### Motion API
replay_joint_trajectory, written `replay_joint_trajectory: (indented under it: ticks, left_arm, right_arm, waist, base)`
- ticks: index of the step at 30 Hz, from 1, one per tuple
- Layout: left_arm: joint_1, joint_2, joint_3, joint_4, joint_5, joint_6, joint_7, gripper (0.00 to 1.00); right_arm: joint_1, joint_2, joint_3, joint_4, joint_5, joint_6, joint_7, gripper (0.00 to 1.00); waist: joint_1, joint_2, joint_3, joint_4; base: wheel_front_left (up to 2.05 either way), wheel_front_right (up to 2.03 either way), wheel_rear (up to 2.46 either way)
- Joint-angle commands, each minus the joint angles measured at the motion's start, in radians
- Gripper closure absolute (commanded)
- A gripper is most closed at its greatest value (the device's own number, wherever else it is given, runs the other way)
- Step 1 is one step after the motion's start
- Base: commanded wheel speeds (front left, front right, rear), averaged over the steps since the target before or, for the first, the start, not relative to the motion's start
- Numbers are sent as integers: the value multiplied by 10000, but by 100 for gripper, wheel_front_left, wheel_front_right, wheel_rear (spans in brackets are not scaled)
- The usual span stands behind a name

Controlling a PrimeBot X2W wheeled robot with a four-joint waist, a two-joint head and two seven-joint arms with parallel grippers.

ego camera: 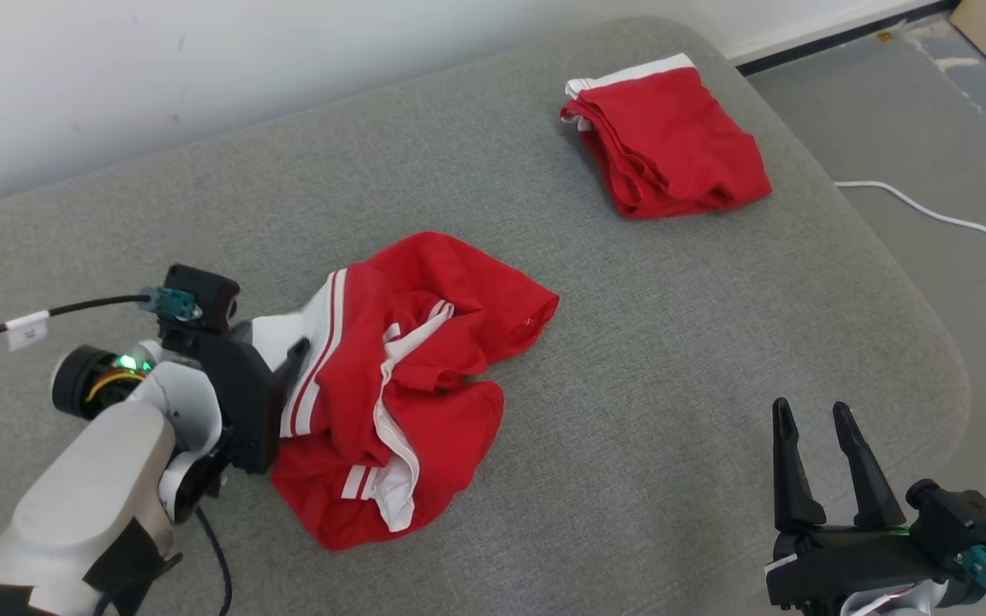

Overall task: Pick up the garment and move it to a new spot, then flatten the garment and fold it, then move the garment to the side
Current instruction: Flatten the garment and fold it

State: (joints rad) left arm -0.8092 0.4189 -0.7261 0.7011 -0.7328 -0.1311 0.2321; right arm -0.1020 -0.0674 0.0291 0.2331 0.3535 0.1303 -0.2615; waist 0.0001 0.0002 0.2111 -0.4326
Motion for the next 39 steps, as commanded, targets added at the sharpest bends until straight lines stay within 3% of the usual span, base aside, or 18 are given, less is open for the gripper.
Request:
replay_joint_trajectory:
  ticks: [1,9,11,12,15,20,27,34,39]
  left_arm:
    - [-58,28,-54,23,-43,20,45,0]
    - [45,26,-977,598,-784,18,789,0]
    - [-8,80,-1189,651,-861,17,788,61]
    - [-30,99,-1301,681,-859,17,776,100]
    - [-146,128,-1568,668,-892,19,530,100]
    - [-634,-42,-1394,820,-676,56,-913,100]
    - [-601,-264,-881,748,-730,316,-2877,100]
    - [310,245,-514,-263,-986,837,-3601,100]
    - [1549,954,-194,-1658,-1225,1618,-3773,100]
  right_arm:
    - [-36,31,-3,-25,25,12,-43,0]
    - [-154,79,15,-25,20,12,-43,0]
    - [-163,82,-2,-48,11,12,-43,0]
    - [-159,84,-14,-53,0,12,-45,0]
    - [-106,48,-101,-82,-31,12,-44,0]
    - [124,0,-302,-124,-158,12,-44,0]
    - [450,-232,-526,-227,-300,12,-43,0]
    - [742,-332,-672,-283,-348,12,-31,0]
    - [1001,-293,-753,-346,-396,12,-28,0]
  waist:
    - [-1,-2,67,-60]
    - [-1,-2,137,-146]
    - [-1,-2,134,-151]
    - [-1,-2,124,-153]
    - [-1,-2,69,-84]
    - [-1,-2,-228,395]
    - [-1,-2,-955,1845]
    - [-1,-2,-1399,3067]
    - [-1,-2,-1624,3697]
  base:
    - [0,0,0]
    - [0,0,0]
    - [0,0,0]
    - [0,0,0]
    - [0,0,0]
    - [0,0,0]
    - [0,0,0]
    - [0,0,0]
    - [0,0,0]
